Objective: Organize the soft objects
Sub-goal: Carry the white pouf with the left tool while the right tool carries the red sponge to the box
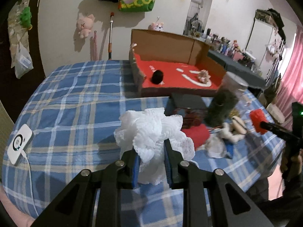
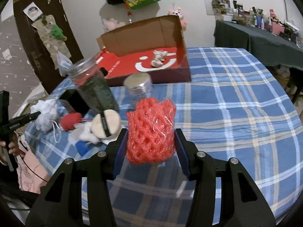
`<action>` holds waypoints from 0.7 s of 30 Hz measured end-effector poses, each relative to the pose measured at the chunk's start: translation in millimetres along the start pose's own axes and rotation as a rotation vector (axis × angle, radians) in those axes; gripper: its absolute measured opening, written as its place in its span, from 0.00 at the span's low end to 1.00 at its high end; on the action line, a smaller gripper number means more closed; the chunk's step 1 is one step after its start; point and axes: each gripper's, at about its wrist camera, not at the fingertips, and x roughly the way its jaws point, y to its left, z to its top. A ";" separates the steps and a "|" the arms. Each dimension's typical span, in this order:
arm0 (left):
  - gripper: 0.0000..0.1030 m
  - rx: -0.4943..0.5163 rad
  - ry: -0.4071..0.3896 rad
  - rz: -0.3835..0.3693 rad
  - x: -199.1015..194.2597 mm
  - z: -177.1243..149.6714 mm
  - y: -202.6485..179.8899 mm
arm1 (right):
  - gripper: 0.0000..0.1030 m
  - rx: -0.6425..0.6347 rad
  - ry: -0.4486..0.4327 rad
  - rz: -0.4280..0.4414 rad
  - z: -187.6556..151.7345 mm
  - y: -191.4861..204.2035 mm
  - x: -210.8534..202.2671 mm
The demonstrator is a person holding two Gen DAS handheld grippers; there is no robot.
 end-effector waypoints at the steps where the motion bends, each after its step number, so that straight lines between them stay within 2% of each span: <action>1: 0.23 0.009 0.004 0.004 3.7 2.0 2.6 | 0.46 -0.002 0.007 -0.008 0.7 -2.1 0.8; 5: 0.23 0.038 0.009 0.012 15.3 10.8 11.5 | 0.46 -0.026 0.031 -0.046 6.4 -11.1 5.9; 10: 0.23 0.138 -0.007 0.016 30.1 24.2 15.3 | 0.46 -0.075 0.050 -0.069 16.2 -20.2 14.5; 21: 0.23 0.271 -0.052 -0.032 47.7 47.9 19.4 | 0.46 -0.180 0.062 -0.103 39.5 -34.5 37.7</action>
